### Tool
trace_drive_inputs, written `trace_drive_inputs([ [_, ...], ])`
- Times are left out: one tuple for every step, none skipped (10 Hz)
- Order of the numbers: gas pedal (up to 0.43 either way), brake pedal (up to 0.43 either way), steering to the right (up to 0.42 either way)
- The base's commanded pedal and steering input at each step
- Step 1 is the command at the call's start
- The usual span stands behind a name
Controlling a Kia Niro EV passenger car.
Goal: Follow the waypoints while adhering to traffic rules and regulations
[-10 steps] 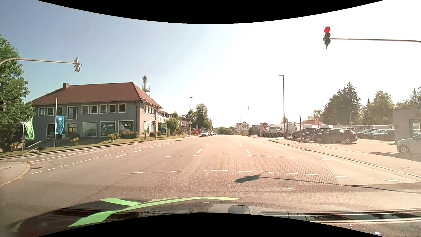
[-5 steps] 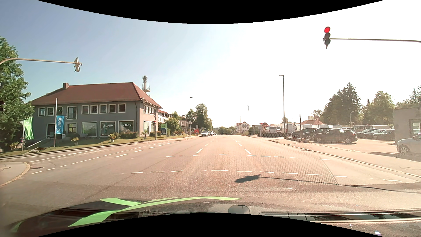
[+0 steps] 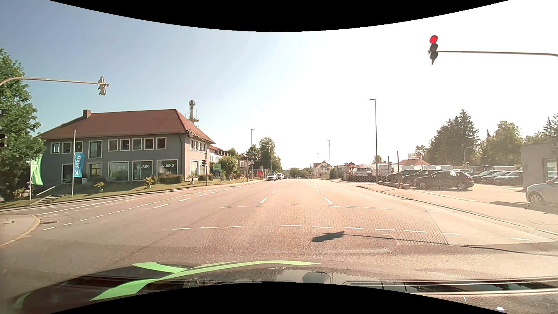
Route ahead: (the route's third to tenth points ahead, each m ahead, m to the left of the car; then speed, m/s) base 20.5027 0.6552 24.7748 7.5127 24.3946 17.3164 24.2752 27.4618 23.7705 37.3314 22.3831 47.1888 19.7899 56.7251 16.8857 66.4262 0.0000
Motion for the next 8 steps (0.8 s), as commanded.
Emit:
trace_drive_inputs([
  [0.000, 0.280, -0.018],
  [0.000, 0.280, -0.019],
  [0.000, 0.280, -0.019],
  [0.000, 0.280, -0.018],
  [0.000, 0.274, -0.018],
  [0.000, 0.280, -0.019],
  [0.000, 0.280, -0.019],
  [0.000, 0.274, -0.018],
])
